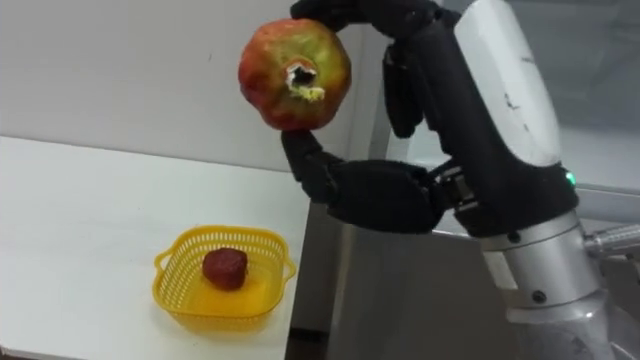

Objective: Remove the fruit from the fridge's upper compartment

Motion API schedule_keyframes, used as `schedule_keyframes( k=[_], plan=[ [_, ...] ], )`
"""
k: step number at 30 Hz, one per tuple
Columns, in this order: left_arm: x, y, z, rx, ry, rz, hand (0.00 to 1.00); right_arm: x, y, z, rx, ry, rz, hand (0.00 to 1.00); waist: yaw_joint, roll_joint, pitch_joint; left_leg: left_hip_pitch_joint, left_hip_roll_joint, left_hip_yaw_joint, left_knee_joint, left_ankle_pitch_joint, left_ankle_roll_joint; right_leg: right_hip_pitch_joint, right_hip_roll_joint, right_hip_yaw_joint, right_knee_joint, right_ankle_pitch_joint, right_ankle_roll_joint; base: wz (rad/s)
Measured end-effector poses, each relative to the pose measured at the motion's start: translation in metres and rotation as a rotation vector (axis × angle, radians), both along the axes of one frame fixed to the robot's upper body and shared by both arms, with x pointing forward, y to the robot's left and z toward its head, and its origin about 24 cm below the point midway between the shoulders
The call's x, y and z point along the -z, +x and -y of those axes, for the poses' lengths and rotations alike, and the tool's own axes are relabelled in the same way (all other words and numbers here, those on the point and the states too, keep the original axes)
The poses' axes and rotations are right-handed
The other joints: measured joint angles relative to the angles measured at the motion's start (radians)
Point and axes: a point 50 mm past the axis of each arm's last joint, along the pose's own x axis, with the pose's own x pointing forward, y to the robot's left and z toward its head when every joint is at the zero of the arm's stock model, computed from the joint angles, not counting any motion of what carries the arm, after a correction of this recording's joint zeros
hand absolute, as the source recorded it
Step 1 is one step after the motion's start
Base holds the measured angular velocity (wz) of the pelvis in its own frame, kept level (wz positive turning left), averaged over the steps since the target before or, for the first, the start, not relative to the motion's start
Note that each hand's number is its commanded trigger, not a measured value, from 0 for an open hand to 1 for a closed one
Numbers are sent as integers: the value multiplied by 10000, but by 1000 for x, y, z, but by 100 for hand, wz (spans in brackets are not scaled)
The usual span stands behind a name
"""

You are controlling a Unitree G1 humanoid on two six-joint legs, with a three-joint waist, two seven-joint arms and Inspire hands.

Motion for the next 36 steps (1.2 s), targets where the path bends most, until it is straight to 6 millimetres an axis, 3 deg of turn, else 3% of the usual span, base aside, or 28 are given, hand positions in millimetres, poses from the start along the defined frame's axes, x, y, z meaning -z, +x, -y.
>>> schedule_keyframes(
  k=[5, 7, 13, 20, 28, 36],
  plan=[
    [2, -4, 0, 488, 42, -427, 0, 9, 3, -11, -428, -277, -459, 100, 206, 16, 30, -39, 3, -65, 2, -1, -1, 22, -2, -98, 2, 0, 0, 5],
    [2, -5, 1, 553, 28, -512, 0, 15, 6, -14, -371, -584, -667, 100, 363, 3, 98, -39, 2, -77, 1, 0, -1, 23, -10, -108, 3, 0, 0, 0],
    [3, -4, 3, 821, 27, -583, 0, 29, 8, -30, -57, -1525, -654, 100, 546, -89, 179, -163, -2, -134, 29, -1, -3, -49, -13, -187, -13, 0, 0, 2],
    [3, 0, 3, 966, 74, -607, 0, 42, 17, -32, 282, -2041, -1142, 100, 800, -161, 144, -188, -32, -260, 74, 0, -1, -34, -18, -261, -35, 0, 0, 5],
    [3, 3, 5, 1224, -278, -766, 0, 87, 37, -39, 949, -3872, -2884, 100, 1296, -154, 148, -263, -30, -344, 74, -7, -9, -58, -6, -283, -38, -1, 1, 0],
    [4, 2, 6, 1439, -597, -1139, 0, 98, 49, -32, 1678, -4448, -3397, 100, 1577, -212, 110, -297, -40, -477, 101, 3, -16, -16, -19, -516, -31, -1, 1, 5]
  ],
)
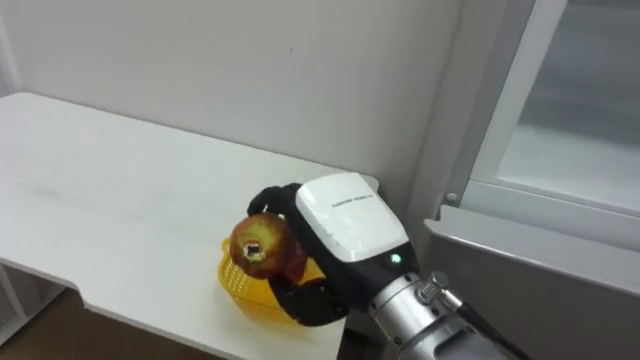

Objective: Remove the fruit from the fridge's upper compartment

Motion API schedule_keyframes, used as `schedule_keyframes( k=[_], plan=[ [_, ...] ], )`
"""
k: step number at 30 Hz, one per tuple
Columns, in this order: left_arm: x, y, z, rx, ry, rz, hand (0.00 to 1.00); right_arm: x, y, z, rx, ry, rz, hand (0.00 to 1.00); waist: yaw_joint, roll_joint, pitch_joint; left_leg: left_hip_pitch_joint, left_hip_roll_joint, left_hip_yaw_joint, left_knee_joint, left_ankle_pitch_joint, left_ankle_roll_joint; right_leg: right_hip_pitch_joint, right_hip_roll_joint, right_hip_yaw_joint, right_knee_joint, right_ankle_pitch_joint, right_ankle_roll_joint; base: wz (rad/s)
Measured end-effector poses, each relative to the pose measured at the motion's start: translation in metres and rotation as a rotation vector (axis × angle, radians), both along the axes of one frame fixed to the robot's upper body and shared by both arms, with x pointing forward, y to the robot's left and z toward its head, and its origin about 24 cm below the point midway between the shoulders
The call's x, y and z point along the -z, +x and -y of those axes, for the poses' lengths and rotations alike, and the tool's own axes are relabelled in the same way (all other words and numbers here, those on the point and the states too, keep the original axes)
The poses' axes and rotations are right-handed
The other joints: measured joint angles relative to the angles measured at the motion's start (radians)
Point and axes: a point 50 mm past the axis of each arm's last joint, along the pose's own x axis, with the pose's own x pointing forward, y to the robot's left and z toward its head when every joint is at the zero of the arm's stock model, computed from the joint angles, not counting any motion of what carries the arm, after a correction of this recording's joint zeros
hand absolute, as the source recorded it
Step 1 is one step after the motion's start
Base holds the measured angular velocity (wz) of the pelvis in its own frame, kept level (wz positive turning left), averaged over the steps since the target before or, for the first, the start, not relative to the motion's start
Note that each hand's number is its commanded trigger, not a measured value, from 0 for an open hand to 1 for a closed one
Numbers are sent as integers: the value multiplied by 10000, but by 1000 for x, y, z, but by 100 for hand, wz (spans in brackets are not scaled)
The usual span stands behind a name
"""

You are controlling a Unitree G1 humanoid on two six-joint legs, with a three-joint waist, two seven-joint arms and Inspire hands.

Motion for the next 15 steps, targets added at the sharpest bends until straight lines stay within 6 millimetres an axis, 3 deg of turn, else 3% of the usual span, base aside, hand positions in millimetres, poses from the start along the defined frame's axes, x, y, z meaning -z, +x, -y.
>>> schedule_keyframes(
  k=[15],
  plan=[
    [-2, 5, -4, -96, 209, 4, 0, 21, 12, 15, 1088, -252, -1259, 100, 5, -18, 32, -99, -10, -91, 70, 2, -2, -17, -5, -21, 1, -1, 1, 2]
  ],
)
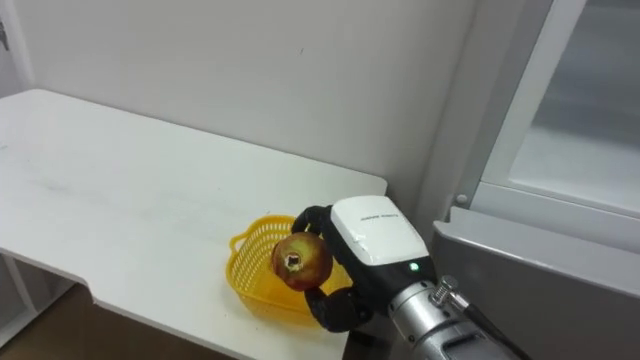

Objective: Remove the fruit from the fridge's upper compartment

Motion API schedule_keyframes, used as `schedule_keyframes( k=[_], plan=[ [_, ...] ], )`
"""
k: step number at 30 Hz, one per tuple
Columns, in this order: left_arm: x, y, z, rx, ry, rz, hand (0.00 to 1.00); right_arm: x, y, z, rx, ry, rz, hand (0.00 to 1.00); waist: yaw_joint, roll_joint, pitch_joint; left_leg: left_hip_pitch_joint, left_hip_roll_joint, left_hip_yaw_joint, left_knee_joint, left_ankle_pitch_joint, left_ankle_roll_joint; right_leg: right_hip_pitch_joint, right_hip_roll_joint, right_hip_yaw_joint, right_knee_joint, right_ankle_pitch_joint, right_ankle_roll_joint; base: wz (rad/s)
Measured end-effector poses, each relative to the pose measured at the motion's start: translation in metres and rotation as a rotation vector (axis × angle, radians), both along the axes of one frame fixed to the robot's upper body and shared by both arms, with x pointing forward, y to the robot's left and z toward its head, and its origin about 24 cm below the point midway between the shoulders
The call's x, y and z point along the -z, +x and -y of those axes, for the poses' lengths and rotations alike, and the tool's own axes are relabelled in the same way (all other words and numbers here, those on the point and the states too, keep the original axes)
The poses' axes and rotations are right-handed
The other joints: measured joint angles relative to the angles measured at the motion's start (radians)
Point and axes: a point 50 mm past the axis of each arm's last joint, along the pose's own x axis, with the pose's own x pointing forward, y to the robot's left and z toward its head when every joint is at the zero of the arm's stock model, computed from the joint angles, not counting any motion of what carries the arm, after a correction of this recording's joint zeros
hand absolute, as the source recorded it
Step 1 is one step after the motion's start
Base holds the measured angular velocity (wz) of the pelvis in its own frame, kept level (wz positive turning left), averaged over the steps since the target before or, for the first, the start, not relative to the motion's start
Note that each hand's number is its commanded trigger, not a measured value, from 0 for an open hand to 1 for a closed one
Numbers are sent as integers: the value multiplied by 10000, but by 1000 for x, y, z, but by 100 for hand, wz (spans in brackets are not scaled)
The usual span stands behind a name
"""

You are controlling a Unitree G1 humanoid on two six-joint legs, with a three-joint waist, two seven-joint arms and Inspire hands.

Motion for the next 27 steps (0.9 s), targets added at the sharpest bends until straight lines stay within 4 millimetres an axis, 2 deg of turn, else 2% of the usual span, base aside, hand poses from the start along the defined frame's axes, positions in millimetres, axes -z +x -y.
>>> schedule_keyframes(
  k=[17, 22, 23, 24, 25, 27],
  plan=[
    [-2, 9, 1, 69, 215, 436, 0, -3, 11, 9, 419, 347, -170, 100, -57, 97, 75, -202, -4, -30, 188, -16, 18, -26, -53, -238, 1, -2, 4, 3],
    [-2, 9, 1, 70, 221, 428, 0, -3, 11, 9, 420, 384, -187, 100, -43, 137, 51, -204, -2, -27, 239, -16, 19, -25, -54, -246, 7, -2, 4, 0],
    [-2, 9, 1, 71, 222, 432, 0, -3, 11, 9, 423, 384, -188, 85, -43, 139, 46, -201, -2, -26, 241, -16, 19, -26, -55, -245, 10, -2, 4, 0],
    [-2, 9, 1, 68, 228, 431, 0, -3, 11, 10, 430, 382, -198, 39, -41, 153, 35, -197, -3, -22, 243, -16, 19, -26, -57, -245, 15, -2, 4, 0],
    [-2, 9, 1, 55, 239, 417, 0, -3, 11, 10, 451, 382, -208, 2, -42, 168, 22, -197, -4, -21, 243, -16, 19, -24, -58, -242, 19, -2, 3, 0],
    [-3, 10, 1, 55, 259, 434, 0, -3, 11, 10, 532, 389, -236, 0, -35, 200, 9, -203, -5, -25, 240, -15, 19, -18, -58, -243, 24, -2, 3, 0]
  ],
)
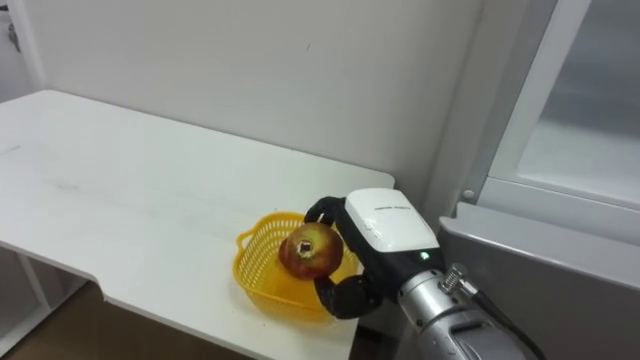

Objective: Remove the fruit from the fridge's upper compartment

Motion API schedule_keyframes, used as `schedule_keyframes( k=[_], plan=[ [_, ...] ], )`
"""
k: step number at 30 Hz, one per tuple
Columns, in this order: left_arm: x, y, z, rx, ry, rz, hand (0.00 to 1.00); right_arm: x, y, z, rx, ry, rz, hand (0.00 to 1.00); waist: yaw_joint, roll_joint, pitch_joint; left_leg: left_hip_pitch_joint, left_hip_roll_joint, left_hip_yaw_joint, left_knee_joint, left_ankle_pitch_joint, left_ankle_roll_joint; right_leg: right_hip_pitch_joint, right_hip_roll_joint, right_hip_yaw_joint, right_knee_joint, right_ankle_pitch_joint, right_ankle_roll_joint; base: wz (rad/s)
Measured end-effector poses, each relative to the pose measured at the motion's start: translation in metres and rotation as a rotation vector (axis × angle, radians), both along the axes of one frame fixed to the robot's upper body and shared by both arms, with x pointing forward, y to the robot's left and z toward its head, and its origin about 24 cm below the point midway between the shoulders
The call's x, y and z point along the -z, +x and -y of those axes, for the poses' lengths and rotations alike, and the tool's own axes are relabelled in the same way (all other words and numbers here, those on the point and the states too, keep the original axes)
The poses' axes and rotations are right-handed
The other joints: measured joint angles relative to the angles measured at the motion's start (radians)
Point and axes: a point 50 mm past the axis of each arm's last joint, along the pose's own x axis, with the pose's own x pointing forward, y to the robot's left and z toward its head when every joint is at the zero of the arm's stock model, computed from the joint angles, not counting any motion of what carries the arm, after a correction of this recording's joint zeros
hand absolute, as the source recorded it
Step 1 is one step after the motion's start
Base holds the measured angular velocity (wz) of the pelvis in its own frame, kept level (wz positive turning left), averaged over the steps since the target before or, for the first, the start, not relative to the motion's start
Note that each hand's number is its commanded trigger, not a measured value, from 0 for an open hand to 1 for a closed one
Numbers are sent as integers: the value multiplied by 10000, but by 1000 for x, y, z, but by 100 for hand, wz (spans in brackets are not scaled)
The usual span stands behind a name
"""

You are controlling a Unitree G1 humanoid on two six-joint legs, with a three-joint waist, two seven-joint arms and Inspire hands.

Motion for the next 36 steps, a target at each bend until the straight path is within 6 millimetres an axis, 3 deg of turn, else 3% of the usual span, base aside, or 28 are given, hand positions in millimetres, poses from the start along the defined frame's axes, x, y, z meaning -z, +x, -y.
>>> schedule_keyframes(
  k=[10, 25, 36],
  plan=[
    [0, 3, 3, -16, 101, 185, 0, 1, 0, -1, 50, 101, -44, 0, -3, -27, -71, 18, 0, 1, 7, 2, 1, 25, -5, -10, 22, 0, 0, 0],
    [1, -2, 4, -44, 70, 83, 0, 1, 0, -6, -70, 478, -180, 0, -15, 38, -22, 16, 1, 11, 5, -2, 3, 11, -10, -9, 19, 0, 0, 0],
    [2, -1, 7, -52, -17, 105, 0, 2, 0, -6, -98, 453, -258, 0, -19, -1, -43, 10, 1, 18, 2, -2, 3, 8, -13, -11, 19, 0, 0, 0]
  ],
)
